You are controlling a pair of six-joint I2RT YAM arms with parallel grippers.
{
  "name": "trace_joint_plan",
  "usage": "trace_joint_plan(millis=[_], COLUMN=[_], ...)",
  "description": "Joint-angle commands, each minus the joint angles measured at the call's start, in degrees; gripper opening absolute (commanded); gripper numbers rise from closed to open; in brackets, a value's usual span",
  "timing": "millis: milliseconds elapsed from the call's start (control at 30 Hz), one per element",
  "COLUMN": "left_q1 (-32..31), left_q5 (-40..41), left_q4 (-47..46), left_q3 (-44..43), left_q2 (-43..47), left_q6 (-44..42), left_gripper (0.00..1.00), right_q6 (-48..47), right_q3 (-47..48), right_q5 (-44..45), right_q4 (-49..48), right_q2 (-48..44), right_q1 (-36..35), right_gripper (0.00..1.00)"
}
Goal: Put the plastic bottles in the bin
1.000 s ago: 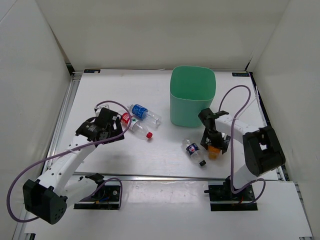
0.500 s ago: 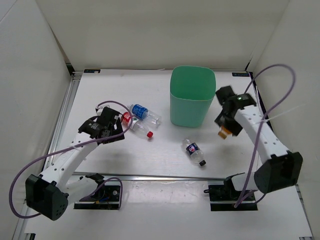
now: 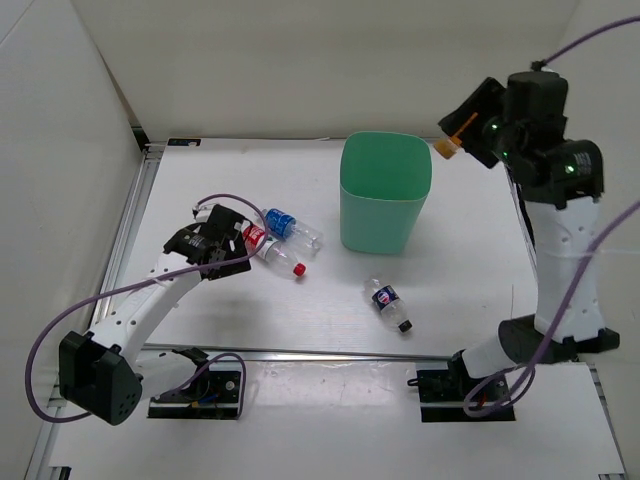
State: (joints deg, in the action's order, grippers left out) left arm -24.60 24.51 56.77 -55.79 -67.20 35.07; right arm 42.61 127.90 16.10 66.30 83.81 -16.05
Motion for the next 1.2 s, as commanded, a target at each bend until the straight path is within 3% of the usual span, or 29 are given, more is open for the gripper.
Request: trace_joint_plan(millis=[0, 133, 167, 267, 333, 367, 400, 600, 833, 967, 1033, 1167], left_q1=[-0.27, -0.27, -0.27, -0.27, -0.27, -0.27, -0.27, -0.27, -0.27, -0.27, -0.27, -0.27], left_q5=[0.98, 0.98, 0.98, 1.50, 1.50, 1.50, 1.50, 1.50, 2.03, 2.03, 1.42, 0.28], left_q4=[0.61, 1.14, 1.15, 1.76, 1.76, 1.76, 1.76, 1.76, -0.26, -0.87, -0.87, -0.87], left_q3=[-1.69, -2.75, -2.75, -2.75, -1.52, -1.51, -0.64, 0.68, -0.37, -0.37, -0.37, 1.55], left_q2=[0.58, 0.58, 0.58, 0.58, 0.58, 0.58, 0.58, 0.58, -0.12, -0.83, -0.83, 0.40], left_q6=[0.70, 0.70, 0.70, 0.70, 0.70, 0.70, 0.70, 1.23, 1.23, 1.23, 1.23, 1.23], left_gripper=[1.00, 1.00, 1.00, 1.00, 1.00, 1.00, 1.00, 1.00, 1.00, 1.00, 1.00, 1.00], right_q6=[-4.99, -5.78, -6.31, -6.92, -7.72, -8.33, -8.85, -8.16, -6.06, -4.03, -2.98, -3.14], right_q3=[-1.15, 2.09, 2.96, 2.97, 1.40, 1.39, 0.00, -7.73, -44.53, -67.30, -77.29, -87.26], right_q5=[-14.30, -17.15, -17.15, -16.63, -16.02, -15.49, -14.96, -5.14, -4.32, -9.59, -7.24, 6.73], right_q4=[-8.11, -8.12, -7.60, -7.59, -7.07, -7.06, -7.06, -4.26, -8.91, -16.63, -21.19, -23.58], right_q2=[7.41, 14.70, 15.24, 15.24, 13.94, 13.14, 11.39, -0.10, -22.26, -37.09, -41.78, -49.17], right_q1=[0.15, -0.56, -1.08, -1.08, -1.08, -1.08, -1.08, -0.03, -3.63, -6.87, -9.86, -20.91], right_gripper=[0.44, 0.51, 0.60, 0.74, 0.91, 0.92, 1.00, 1.00, 1.00, 1.00, 1.00, 1.00])
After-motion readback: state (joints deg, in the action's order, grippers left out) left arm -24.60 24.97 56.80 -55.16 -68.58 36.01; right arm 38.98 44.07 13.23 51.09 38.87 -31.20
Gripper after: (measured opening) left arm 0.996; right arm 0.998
